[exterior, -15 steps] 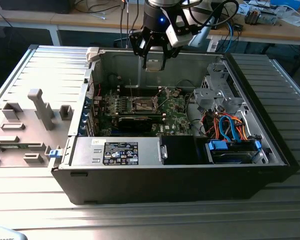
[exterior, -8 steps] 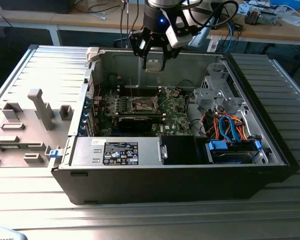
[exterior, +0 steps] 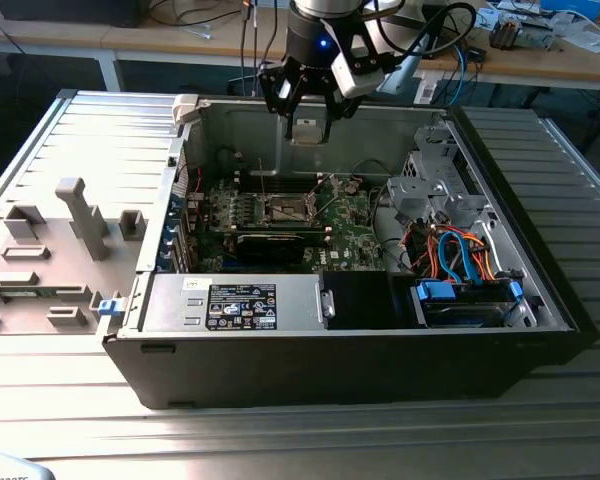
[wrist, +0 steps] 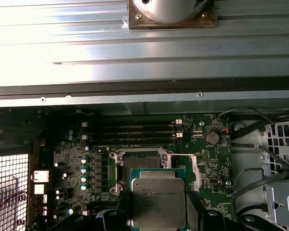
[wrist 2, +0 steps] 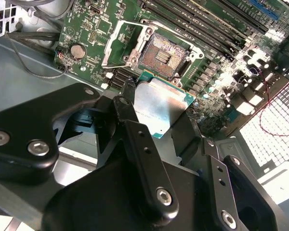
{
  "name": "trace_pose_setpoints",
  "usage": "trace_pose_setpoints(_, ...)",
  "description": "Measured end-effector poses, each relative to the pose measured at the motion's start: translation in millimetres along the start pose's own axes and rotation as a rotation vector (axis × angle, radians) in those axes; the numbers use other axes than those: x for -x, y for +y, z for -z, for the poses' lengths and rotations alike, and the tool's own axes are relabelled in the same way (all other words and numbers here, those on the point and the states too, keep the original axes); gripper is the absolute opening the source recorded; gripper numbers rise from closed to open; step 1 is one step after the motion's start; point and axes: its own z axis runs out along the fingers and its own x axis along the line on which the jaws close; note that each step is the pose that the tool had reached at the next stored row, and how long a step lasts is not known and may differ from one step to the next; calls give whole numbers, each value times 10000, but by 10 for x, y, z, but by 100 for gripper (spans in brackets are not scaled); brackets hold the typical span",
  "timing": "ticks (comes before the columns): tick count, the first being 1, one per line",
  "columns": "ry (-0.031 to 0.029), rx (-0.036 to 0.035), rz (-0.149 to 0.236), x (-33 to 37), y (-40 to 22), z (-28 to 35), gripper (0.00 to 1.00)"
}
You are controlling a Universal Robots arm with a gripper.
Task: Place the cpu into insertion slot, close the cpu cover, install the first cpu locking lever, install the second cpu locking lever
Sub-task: 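Place the cpu into insertion slot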
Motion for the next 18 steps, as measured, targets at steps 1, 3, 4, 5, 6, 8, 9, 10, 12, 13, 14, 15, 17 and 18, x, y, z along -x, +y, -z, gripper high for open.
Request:
trace_pose_setpoints(1,-1,1,0,0,0,-6,54)
trace_pose_setpoints(3,0,0,-1,0,-1,-12,54)
trace_pose_setpoints(4,0,0,0,0,-1,-14,54)
trace_pose_setpoints(5,0,0,0,0,-2,-20,54)
trace_pose_setpoints(6,0,0,0,0,-2,-23,54)
trace_pose_setpoints(8,0,0,0,1,-3,-28,54)
trace_pose_setpoints(9,0,0,0,1,-3,-32,54)
trace_pose_setpoints(10,0,0,0,1,-3,-34,54)
trace_pose_setpoints(12,0,0,0,1,-4,-41,54)
trace_pose_setpoints(13,0,0,0,1,-4,-45,54)
trace_pose_setpoints(14,0,0,0,1,-5,-50,54)
trace_pose_setpoints(15,0,0,0,1,-5,-53,54)
trace_pose_setpoints(17,0,1,-1,1,-5,-58,54)
trace_pose_setpoints(18,0,0,-1,1,-6,-61,54)
